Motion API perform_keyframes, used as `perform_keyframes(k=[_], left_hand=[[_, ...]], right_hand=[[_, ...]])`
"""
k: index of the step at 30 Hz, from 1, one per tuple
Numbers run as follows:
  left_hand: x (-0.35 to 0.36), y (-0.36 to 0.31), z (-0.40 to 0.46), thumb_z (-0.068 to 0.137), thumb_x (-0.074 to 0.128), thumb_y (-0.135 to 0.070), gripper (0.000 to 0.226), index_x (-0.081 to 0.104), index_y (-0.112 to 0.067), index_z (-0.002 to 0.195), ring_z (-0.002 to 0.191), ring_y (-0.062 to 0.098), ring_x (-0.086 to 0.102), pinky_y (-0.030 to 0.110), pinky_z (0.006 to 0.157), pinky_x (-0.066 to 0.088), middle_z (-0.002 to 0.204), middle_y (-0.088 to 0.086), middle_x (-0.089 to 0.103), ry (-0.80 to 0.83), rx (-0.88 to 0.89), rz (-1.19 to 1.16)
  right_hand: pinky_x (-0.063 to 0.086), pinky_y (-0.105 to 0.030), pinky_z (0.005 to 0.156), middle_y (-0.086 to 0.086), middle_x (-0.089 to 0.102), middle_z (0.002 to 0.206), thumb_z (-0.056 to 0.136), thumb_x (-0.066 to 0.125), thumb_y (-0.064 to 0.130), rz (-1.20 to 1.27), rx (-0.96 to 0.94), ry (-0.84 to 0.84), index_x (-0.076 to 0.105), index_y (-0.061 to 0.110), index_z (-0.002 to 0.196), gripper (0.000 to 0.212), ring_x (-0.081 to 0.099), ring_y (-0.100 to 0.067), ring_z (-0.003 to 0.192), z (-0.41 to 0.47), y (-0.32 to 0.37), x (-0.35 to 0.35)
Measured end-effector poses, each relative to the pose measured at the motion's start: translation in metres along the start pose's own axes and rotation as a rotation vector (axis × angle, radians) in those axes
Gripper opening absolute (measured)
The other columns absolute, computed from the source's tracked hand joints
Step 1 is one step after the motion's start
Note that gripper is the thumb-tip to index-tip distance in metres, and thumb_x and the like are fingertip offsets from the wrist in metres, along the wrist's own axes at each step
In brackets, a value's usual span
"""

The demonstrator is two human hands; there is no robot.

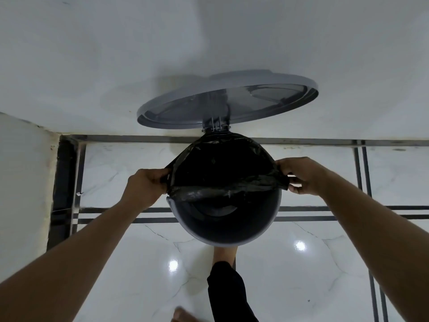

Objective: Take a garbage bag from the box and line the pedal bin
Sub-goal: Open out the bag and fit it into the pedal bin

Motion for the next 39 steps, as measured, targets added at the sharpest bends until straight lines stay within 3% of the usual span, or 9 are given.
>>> perform_keyframes(k=[3,5,12,18,22,24,27,34,39], left_hand=[[0.002,-0.001,-0.004,0.090,0.062,-0.019,0.042,0.068,-0.056,0.109,0.064,0.019,0.064,0.024,0.053,0.046,0.074,-0.006,0.072,0.090,-0.097,-0.045],[-0.002,0.003,-0.008,0.088,0.066,-0.019,0.041,0.068,-0.045,0.120,0.058,0.016,0.061,0.025,0.050,0.047,0.075,-0.005,0.073,0.072,-0.151,-0.154],[0.001,0.014,-0.027,0.083,0.080,-0.007,0.026,0.079,-0.018,0.107,0.071,0.024,0.073,0.034,0.076,0.061,0.082,0.014,0.079,-0.124,-0.284,-0.542],[0.016,0.003,-0.046,0.081,0.069,0.014,0.044,0.075,-0.017,0.113,0.058,0.016,0.060,0.021,0.061,0.056,0.080,0.003,0.071,-0.141,-0.290,-0.880],[0.020,0.010,-0.054,0.074,0.082,-0.006,0.044,0.067,-0.022,0.111,0.065,0.016,0.070,0.032,0.074,0.060,0.089,0.003,0.076,-0.321,-0.270,-0.711],[0.022,0.016,-0.061,0.074,0.080,-0.017,0.031,0.070,-0.019,0.104,0.066,0.020,0.071,0.039,0.085,0.060,0.070,-0.006,0.075,-0.376,-0.325,-0.501],[0.029,0.019,-0.068,0.085,0.069,-0.018,0.008,0.077,-0.015,0.088,0.056,0.020,0.067,0.038,0.080,0.061,0.052,-0.006,0.069,-0.364,-0.359,-0.498],[0.060,0.003,-0.081,0.105,0.052,-0.018,0.014,0.063,-0.008,0.105,0.082,0.029,0.076,0.046,0.068,0.065,0.096,0.014,0.075,-0.071,-0.656,-1.357],[0.075,-0.015,-0.086,0.109,0.046,-0.020,0.032,0.066,-0.004,0.128,0.093,0.027,0.079,0.040,0.066,0.065,0.112,0.015,0.078,0.065,-0.560,-1.641]], right_hand=[[0.048,-0.031,0.069,0.000,0.069,0.088,0.087,0.051,-0.003,0.000,-0.028,-0.011,0.080,0.024,0.089,0.039,0.063,-0.018,0.082,-0.005,-0.004,-0.005],[0.049,-0.030,0.069,-0.003,0.071,0.091,0.090,0.054,-0.001,0.021,-0.034,-0.020,0.079,0.022,0.094,0.035,0.065,-0.020,0.083,-0.010,-0.011,-0.008],[0.048,-0.027,0.061,-0.009,0.069,0.092,0.092,0.062,0.000,0.240,-0.035,-0.001,0.069,0.012,0.113,0.025,0.058,-0.020,0.075,-0.026,-0.042,-0.004],[0.050,-0.027,0.059,-0.006,0.070,0.086,0.091,0.070,0.007,0.325,0.076,0.013,0.070,0.003,0.112,0.021,0.061,-0.015,0.068,-0.039,-0.065,0.008],[0.052,-0.031,0.065,-0.009,0.073,0.092,0.092,0.072,0.014,0.535,0.169,0.074,0.070,0.007,0.108,0.018,0.068,-0.021,0.080,-0.049,-0.078,0.014],[0.054,-0.032,0.068,-0.007,0.075,0.094,0.097,0.066,0.018,0.669,0.197,0.138,0.069,0.010,0.107,0.013,0.071,-0.022,0.085,-0.054,-0.082,0.020],[0.058,-0.029,0.061,-0.003,0.073,0.079,0.100,0.061,0.022,0.862,0.232,0.206,0.070,0.010,0.095,0.016,0.069,-0.019,0.071,-0.060,-0.087,0.033],[0.047,-0.029,0.069,-0.004,0.064,0.086,0.093,0.066,0.023,1.073,0.240,0.289,0.068,0.011,0.095,0.013,0.058,-0.020,0.073,-0.069,-0.092,0.048],[0.052,-0.037,0.076,-0.011,0.068,0.089,0.091,0.067,0.027,1.153,0.234,0.338,0.069,0.006,0.098,0.023,0.064,-0.028,0.076,-0.076,-0.087,0.059]])
Point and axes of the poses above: each hand's wrist, its own z-axis towards the middle knuckle, its own x-axis out of the palm, y = z × x, the point moved 4 cm from there along z, towards the middle knuckle
